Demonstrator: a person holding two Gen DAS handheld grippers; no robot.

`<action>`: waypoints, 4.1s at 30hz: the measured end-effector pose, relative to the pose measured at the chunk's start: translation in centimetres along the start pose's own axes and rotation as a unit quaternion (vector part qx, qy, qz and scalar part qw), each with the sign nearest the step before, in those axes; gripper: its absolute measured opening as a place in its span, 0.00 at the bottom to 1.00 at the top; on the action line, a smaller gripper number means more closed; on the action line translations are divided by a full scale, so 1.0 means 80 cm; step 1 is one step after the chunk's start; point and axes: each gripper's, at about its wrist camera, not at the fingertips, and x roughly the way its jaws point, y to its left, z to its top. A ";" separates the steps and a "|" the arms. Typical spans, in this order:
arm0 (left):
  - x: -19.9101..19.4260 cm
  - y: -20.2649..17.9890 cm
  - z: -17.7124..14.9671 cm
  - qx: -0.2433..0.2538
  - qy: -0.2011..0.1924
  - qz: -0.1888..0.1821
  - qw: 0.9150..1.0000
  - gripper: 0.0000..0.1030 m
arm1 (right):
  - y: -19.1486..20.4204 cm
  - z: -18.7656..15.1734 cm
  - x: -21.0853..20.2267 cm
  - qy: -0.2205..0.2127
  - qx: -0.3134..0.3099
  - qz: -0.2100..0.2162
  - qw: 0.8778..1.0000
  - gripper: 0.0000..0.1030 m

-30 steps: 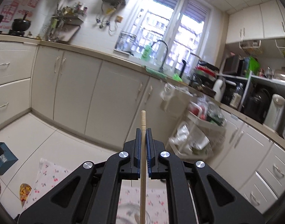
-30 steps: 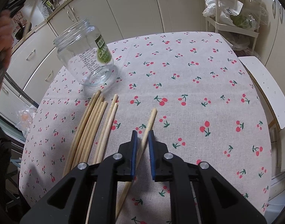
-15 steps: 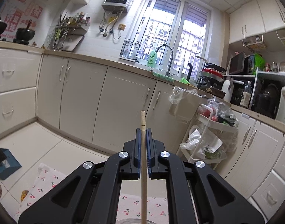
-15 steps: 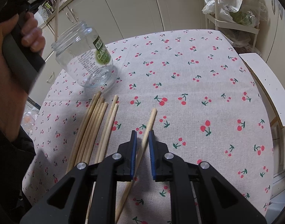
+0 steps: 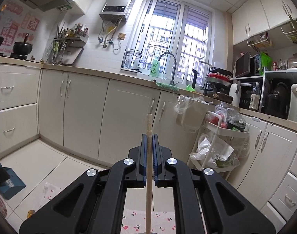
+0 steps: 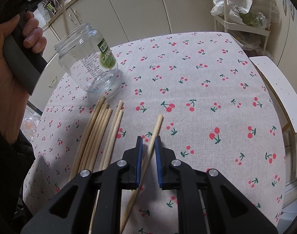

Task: Organize utensils
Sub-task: 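Lift the stick with the left tool and drop it into the jar while the right tool grasps a stick, then carry the stick in the right tool over the jar and open to drop it in, then lower the left tool onto another wooden stick and close on it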

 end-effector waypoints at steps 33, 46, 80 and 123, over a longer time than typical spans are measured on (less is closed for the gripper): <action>-0.165 0.121 -0.092 -0.015 0.150 0.032 0.988 0.64 | 0.057 0.113 -0.130 -0.297 0.045 0.122 0.946 0.05; -0.181 0.173 -0.131 -0.070 0.185 0.042 0.979 0.65 | 0.109 0.182 -0.141 -0.351 -0.003 0.093 0.932 0.05; -0.167 0.175 -0.162 -0.087 0.221 0.048 0.970 0.72 | 0.105 0.212 -0.141 -0.407 0.047 0.152 0.900 0.05; -0.097 0.038 -0.201 0.106 0.381 0.020 0.918 0.76 | 0.046 -0.019 -0.016 -0.051 -0.040 -0.019 0.998 0.28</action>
